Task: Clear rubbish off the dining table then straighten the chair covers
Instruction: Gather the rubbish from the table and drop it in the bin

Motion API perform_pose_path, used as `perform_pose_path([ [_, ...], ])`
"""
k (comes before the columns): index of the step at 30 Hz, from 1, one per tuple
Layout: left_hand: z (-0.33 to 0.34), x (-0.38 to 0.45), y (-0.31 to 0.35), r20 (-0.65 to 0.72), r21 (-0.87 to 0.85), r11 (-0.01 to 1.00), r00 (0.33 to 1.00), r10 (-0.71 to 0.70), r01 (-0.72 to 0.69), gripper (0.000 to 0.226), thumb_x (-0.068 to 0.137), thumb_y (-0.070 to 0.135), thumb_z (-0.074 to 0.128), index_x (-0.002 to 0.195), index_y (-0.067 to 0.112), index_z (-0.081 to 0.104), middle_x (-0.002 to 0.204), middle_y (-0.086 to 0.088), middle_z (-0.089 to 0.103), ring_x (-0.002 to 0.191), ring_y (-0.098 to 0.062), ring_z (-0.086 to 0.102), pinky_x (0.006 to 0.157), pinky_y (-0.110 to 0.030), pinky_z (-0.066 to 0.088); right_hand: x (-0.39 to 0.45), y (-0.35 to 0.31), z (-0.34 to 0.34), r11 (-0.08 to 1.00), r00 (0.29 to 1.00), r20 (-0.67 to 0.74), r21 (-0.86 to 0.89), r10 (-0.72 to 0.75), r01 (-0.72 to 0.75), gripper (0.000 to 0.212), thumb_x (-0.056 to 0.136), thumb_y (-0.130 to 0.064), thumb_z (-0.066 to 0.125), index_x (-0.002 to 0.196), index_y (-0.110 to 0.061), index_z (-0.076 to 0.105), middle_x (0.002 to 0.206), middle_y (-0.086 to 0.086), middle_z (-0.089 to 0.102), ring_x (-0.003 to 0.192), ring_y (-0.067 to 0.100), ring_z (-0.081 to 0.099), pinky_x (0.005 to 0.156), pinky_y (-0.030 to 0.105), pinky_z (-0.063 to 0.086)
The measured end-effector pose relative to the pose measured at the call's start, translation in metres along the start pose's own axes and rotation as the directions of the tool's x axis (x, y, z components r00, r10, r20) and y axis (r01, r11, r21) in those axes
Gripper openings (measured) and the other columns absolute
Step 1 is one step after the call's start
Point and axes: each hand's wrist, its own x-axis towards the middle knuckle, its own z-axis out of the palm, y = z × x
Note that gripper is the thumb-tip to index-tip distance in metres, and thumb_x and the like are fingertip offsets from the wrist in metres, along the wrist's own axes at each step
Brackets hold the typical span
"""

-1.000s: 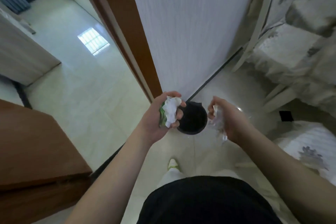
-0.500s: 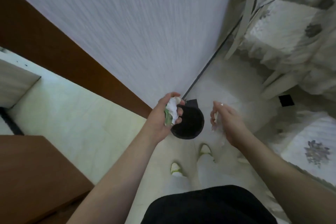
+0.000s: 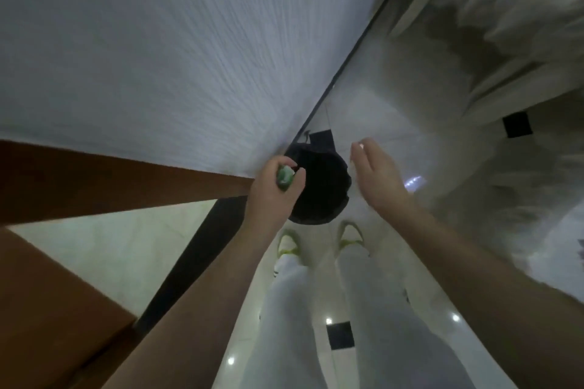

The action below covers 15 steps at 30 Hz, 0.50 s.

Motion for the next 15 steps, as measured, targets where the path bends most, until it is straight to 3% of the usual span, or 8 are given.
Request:
perform_pose_path([
  [3, 0.034, 0.033, -0.061, -0.103, 0.182, 0.973, 0.981, 0.162, -0.141, 0.032, 0.084, 0.044, 0.06, 0.108, 0.024, 0.052, 0.1, 0.008, 0.057, 0.088, -0.005, 0.055, 0.07, -0.013, 0.043, 0.039, 0.058, 0.051, 0.981, 1.0, -0.007, -0.194, -0.009, 0.008, 0.037, 0.098, -0.044, 0.032, 0.087, -0.012, 0.047, 0.073, 0.002, 0.054, 0.064, 0.012, 0.053, 0.058, 0.036, 0.042],
  [7, 0.08, 0.066, -0.138, -0.03, 0.377, 0.89, 0.957, 0.288, -0.256, 0.043, 0.082, 0.044, 0.056, 0.116, 0.018, 0.051, 0.107, 0.0, 0.056, 0.097, -0.014, 0.054, 0.081, -0.028, 0.048, 0.071, 0.132, 0.116, 0.903, 0.985, 0.034, -0.395, -0.169, 0.168, 0.031, 0.097, -0.041, 0.037, 0.094, -0.012, 0.051, 0.082, 0.002, 0.054, 0.07, 0.02, 0.054, 0.062, 0.038, 0.048],
  [12, 0.115, 0.095, -0.224, 0.102, 0.597, 0.746, 0.951, 0.292, -0.294, 0.052, 0.079, 0.041, 0.058, 0.124, 0.017, 0.049, 0.111, -0.006, 0.054, 0.1, -0.023, 0.053, 0.085, -0.034, 0.042, 0.093, 0.199, 0.167, 0.857, 0.947, -0.037, -0.437, -0.321, 0.273, 0.033, 0.096, -0.033, 0.04, 0.097, -0.003, 0.054, 0.089, 0.013, 0.055, 0.076, 0.028, 0.055, 0.065, 0.039, 0.048],
  [15, 0.13, 0.106, -0.251, 0.151, 0.677, 0.664, 0.943, 0.296, -0.317, 0.06, 0.076, 0.043, 0.06, 0.129, 0.017, 0.049, 0.115, -0.009, 0.053, 0.1, -0.026, 0.052, 0.084, -0.038, 0.042, 0.101, 0.223, 0.18, 0.857, 0.958, 0.01, -0.444, -0.287, 0.261, 0.036, 0.096, -0.036, 0.04, 0.108, -0.006, 0.055, 0.099, 0.013, 0.055, 0.085, 0.027, 0.054, 0.074, 0.044, 0.049],
])
